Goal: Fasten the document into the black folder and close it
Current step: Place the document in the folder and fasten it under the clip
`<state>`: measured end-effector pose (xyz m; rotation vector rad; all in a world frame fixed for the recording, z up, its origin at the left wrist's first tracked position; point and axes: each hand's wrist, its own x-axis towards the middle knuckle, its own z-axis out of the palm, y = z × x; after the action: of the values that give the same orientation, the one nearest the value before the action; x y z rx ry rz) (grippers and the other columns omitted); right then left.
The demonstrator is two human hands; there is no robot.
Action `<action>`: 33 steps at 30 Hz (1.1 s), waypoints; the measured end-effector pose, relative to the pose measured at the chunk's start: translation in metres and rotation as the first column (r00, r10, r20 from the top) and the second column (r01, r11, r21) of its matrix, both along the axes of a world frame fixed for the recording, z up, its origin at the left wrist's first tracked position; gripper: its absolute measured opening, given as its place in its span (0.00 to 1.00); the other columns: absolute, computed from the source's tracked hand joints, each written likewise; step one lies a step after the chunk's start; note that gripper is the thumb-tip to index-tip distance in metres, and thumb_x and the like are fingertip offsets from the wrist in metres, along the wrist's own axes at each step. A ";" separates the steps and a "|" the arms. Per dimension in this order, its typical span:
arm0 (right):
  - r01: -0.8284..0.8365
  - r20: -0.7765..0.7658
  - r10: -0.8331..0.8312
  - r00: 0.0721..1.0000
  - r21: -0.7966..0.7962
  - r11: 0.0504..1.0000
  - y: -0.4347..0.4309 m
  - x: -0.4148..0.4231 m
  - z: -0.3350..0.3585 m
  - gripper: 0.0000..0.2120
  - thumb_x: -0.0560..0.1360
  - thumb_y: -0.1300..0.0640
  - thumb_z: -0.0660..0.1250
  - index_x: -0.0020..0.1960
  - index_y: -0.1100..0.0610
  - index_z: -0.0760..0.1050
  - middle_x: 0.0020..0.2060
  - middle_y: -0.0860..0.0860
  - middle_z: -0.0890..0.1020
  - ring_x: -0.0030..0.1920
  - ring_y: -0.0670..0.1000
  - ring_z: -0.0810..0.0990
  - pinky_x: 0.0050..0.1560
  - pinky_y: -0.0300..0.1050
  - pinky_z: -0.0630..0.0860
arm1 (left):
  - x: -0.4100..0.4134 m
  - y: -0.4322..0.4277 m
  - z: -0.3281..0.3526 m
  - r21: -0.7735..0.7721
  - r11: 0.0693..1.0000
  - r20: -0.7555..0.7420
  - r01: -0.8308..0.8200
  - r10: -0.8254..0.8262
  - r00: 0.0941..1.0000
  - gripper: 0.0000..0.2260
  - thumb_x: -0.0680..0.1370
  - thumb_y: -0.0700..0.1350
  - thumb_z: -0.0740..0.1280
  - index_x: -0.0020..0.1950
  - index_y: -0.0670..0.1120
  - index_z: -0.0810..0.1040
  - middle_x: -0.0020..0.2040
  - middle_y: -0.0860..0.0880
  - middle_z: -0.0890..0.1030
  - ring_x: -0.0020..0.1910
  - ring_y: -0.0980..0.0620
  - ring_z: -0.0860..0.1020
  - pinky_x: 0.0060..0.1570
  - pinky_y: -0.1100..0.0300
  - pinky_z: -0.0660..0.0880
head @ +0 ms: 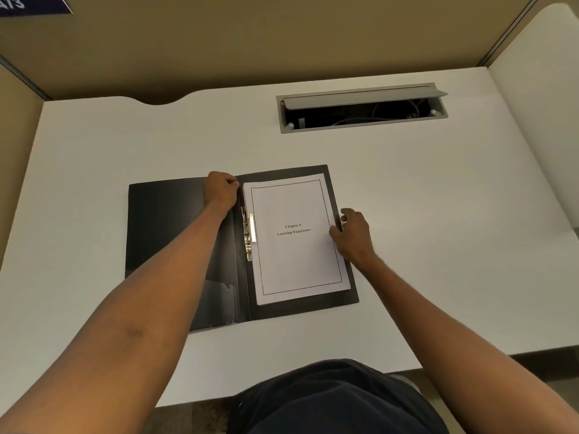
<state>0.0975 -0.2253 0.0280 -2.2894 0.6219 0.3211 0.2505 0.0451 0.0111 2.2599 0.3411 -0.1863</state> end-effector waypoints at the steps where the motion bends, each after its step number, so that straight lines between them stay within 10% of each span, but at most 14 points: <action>1: -0.014 -0.009 0.014 1.000 -0.001 1.000 0.000 0.003 -0.002 0.24 0.78 0.58 0.69 0.72 0.63 0.69 0.65 0.60 0.75 0.64 0.60 0.77 0.67 0.53 0.74 | 0.000 0.000 0.000 -0.025 1.000 -0.009 -0.011 0.010 1.000 0.09 0.80 0.37 0.70 0.59 0.36 0.85 0.59 0.39 0.85 0.58 0.40 0.83 0.62 0.48 0.80; 11: -0.062 0.002 0.062 0.998 -0.004 0.998 0.008 0.014 -0.006 0.21 0.78 0.59 0.68 0.70 0.63 0.71 0.61 0.59 0.77 0.61 0.59 0.76 0.62 0.48 0.72 | -0.002 -0.009 -0.003 -0.162 0.985 -0.001 -0.057 0.057 0.998 0.11 0.79 0.43 0.73 0.51 0.35 0.87 0.48 0.37 0.87 0.43 0.46 0.81 0.52 0.44 0.84; 33: -0.265 -0.051 0.261 0.964 -0.120 0.957 0.017 -0.004 -0.019 0.38 0.74 0.58 0.76 0.79 0.60 0.63 0.71 0.56 0.65 0.74 0.57 0.65 0.74 0.47 0.66 | -0.009 -0.013 -0.005 -0.040 0.999 0.035 -0.029 0.031 0.999 0.07 0.77 0.36 0.74 0.54 0.38 0.88 0.51 0.41 0.87 0.49 0.41 0.85 0.54 0.46 0.84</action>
<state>0.0937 -0.2084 0.0093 -2.4977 0.3616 0.4609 0.2415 0.0323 0.0065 2.2150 0.3494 -0.1358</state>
